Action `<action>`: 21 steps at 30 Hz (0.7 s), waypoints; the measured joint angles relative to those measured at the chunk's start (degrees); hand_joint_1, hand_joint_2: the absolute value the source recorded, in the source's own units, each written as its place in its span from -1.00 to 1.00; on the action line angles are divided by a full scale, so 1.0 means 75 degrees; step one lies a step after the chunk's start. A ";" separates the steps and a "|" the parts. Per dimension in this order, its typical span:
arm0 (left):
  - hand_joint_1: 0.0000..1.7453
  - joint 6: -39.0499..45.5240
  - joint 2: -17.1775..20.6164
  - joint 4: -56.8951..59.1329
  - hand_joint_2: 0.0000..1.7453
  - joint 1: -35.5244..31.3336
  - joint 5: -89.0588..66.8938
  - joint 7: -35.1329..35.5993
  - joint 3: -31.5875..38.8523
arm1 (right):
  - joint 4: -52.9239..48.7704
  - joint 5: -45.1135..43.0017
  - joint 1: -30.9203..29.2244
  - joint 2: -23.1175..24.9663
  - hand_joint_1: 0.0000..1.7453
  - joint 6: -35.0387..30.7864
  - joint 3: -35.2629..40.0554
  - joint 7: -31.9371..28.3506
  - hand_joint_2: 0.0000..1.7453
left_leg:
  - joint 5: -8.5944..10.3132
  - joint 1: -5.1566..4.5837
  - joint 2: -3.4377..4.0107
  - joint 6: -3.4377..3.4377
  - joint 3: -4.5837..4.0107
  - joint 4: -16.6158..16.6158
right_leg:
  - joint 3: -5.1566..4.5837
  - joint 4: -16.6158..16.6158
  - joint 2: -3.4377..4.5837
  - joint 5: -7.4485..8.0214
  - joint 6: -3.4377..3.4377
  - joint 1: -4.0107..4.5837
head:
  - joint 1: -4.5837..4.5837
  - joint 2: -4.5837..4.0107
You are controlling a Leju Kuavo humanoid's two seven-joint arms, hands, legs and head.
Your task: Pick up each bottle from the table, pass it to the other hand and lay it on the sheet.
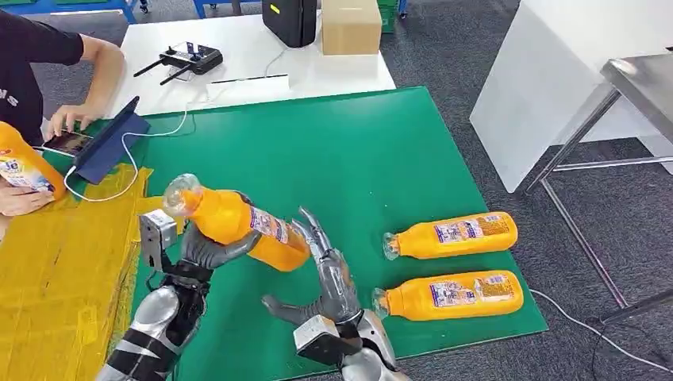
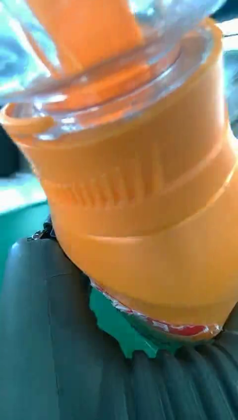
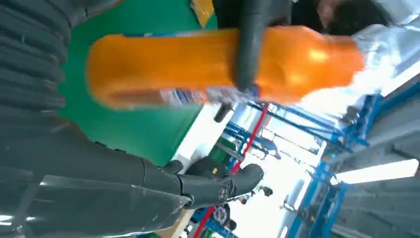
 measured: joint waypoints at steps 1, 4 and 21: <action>1.00 0.0426 -0.0006 -0.0020 1.00 -0.0027 -0.0403 -0.0009 0.0029 | -0.0128 -0.0006 0.0039 -0.0020 -1.00 -0.0017 0.0000 0.0003 1.00 | 0.0000 0.0000 -0.0001 0.0000 0.0000 0.0000 | 0.0000 0.0000 0.0000 0.0000 0.0000 0.0000 | 0.0003 0.0000; 1.00 0.2482 -0.0006 -0.0035 1.00 -0.0130 -0.2717 0.0064 0.0264 | -0.0782 -0.0006 0.0176 -0.0116 -1.00 -0.0061 -0.0058 0.0032 1.00 | 0.0000 0.0000 0.0001 0.0000 0.0000 0.0000 | -0.0001 0.0000 0.0000 0.0000 0.0000 0.0000 | 0.0000 0.0003; 1.00 0.3667 0.0971 0.1799 1.00 -0.1536 -1.1745 0.4152 0.1337 | -0.2290 -0.0192 0.0408 -0.0239 -1.00 0.0262 -0.0525 0.0143 1.00 | 0.0007 0.0005 0.0002 -0.0007 0.0004 0.0000 | -0.0001 0.0003 -0.0003 0.0001 -0.0003 0.0014 | 0.0000 0.0000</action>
